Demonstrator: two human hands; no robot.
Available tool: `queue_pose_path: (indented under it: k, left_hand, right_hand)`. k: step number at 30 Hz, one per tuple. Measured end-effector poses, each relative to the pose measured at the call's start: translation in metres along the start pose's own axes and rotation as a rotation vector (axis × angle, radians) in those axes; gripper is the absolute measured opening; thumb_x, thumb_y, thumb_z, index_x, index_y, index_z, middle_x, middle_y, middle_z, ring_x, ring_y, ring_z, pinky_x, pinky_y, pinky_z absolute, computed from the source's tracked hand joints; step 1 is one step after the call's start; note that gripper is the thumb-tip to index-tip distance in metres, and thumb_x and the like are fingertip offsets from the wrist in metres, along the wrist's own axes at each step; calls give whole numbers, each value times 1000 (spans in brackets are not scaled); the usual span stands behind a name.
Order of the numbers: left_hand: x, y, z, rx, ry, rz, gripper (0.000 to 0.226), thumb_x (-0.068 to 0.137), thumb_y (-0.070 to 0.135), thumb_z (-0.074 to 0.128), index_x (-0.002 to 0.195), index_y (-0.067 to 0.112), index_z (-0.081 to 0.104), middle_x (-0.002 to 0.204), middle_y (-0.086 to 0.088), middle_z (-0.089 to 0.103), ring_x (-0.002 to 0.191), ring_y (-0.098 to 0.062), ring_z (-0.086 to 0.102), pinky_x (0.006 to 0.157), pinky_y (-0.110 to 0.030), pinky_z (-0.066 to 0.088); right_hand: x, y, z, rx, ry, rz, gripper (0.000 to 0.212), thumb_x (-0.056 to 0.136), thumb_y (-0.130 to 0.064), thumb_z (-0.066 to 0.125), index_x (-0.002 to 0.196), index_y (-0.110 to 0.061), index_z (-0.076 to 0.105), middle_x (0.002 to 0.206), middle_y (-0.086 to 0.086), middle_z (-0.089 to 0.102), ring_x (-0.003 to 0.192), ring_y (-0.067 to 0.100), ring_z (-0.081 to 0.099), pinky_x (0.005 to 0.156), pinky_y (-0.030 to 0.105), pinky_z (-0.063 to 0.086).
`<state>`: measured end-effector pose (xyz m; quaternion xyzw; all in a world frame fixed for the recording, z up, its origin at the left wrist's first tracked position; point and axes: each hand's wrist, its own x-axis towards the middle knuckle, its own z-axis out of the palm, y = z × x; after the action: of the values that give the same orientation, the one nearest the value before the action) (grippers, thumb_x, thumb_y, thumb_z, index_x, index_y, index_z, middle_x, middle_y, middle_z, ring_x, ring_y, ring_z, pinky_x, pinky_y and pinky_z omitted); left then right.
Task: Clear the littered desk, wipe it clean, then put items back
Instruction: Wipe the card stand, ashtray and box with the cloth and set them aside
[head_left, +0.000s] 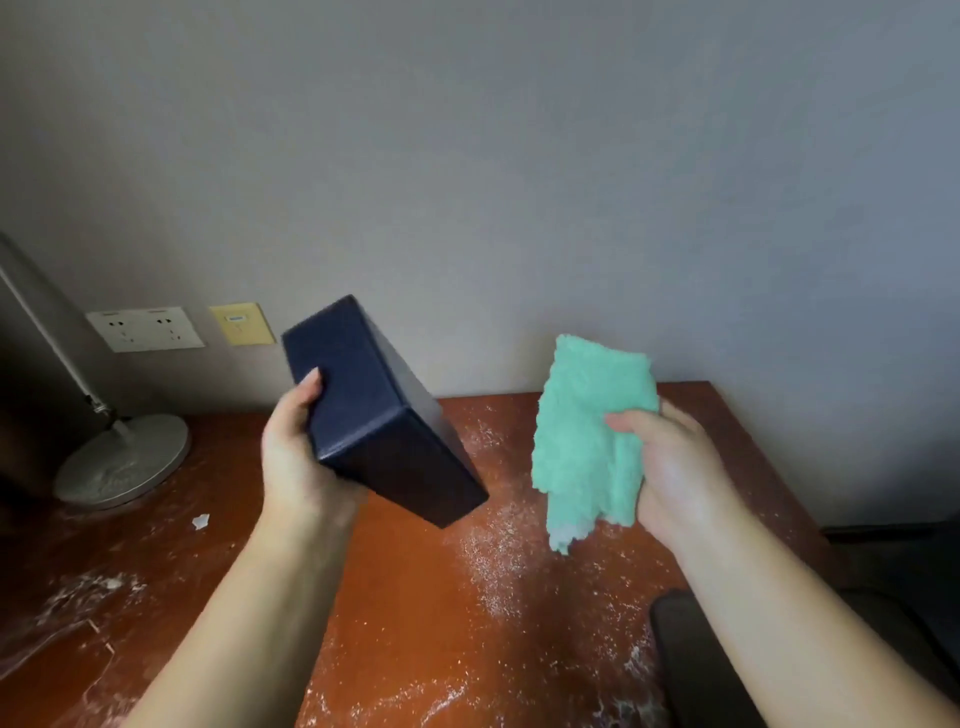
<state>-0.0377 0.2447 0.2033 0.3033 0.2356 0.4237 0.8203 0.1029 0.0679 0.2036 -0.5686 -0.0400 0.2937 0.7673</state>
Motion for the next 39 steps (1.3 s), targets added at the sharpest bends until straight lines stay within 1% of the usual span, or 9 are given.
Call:
queue_pose_path:
  k: [3, 6, 13, 18, 23, 26, 29, 34, 39]
  left_hand:
    - [-8, -18, 12, 298, -222, 0, 32, 85, 18, 56, 116, 19, 60, 89, -5, 72, 69, -17, 68, 53, -25, 53]
    - [-17, -35, 15, 443, -332, -47, 51, 79, 35, 67, 126, 20, 58, 111, -15, 67, 84, -24, 67, 60, -30, 54]
    - [-18, -48, 16, 379, -255, -135, 63, 95, 57, 21, 121, 15, 61, 106, -11, 71, 89, -20, 70, 68, -28, 54]
    - [-14, -41, 28, 145, -100, -196, 70, 92, 64, 24, 136, 14, 47, 127, -17, 59, 111, -31, 61, 92, -41, 49]
    - [-7, -34, 35, 122, -56, -128, 54, 95, 61, 21, 126, 32, 54, 125, -8, 62, 100, -26, 66, 75, -39, 54]
    - [-11, -33, 40, 153, -75, -94, 43, 96, 58, 27, 123, 41, 55, 121, -2, 63, 89, -20, 69, 68, -37, 57]
    - [-12, -39, 46, 234, -182, -113, 51, 96, 56, 27, 142, 36, 38, 143, 0, 46, 123, -20, 51, 107, -42, 37]
    - [-27, -63, 53, 518, -334, -266, 59, 95, 57, 23, 136, 21, 44, 141, -7, 46, 128, -14, 47, 106, -26, 34]
    - [-29, -60, 51, 731, -474, -357, 85, 73, 64, 52, 146, 31, 22, 107, -1, 52, 105, -15, 48, 86, -27, 36]
  right_hand:
    - [8, -16, 24, -290, 79, -361, 29, 86, 3, 51, 77, -20, 65, 80, -1, 68, 84, 24, 63, 76, 38, 52]
    - [16, -17, 47, -786, -23, -689, 38, 88, -1, 48, 115, -21, 66, 125, 0, 61, 121, 17, 52, 101, 31, 39]
    - [1, 7, 48, -1141, -322, -911, 45, 93, -7, 42, 133, -25, 52, 148, -16, 28, 144, 8, 4, 109, 10, -7]
    - [-23, 35, 27, -1076, -533, -965, 43, 89, -9, 45, 126, -26, 59, 143, -22, 33, 143, -2, 4, 116, 15, 3]
    - [-20, 69, -17, -1061, -412, -1187, 33, 81, -3, 48, 96, -16, 74, 128, -11, 56, 135, 11, 35, 113, 21, 26]
    - [2, 85, -41, -761, -43, -700, 36, 80, 4, 53, 96, -23, 73, 102, -4, 68, 97, 8, 55, 84, 25, 48]
    - [3, 70, -37, -157, 49, -69, 25, 92, -7, 53, 111, -21, 64, 81, 2, 66, 68, 20, 61, 59, 28, 47]
    - [-11, 65, -6, -324, -143, -162, 88, 63, -25, 85, 136, -30, 34, 118, -5, 59, 103, 12, 62, 84, 26, 51]
    - [13, 68, -10, -525, 136, -192, 76, 45, -43, 86, 110, -22, 53, 100, -2, 67, 85, 13, 67, 73, 34, 56]
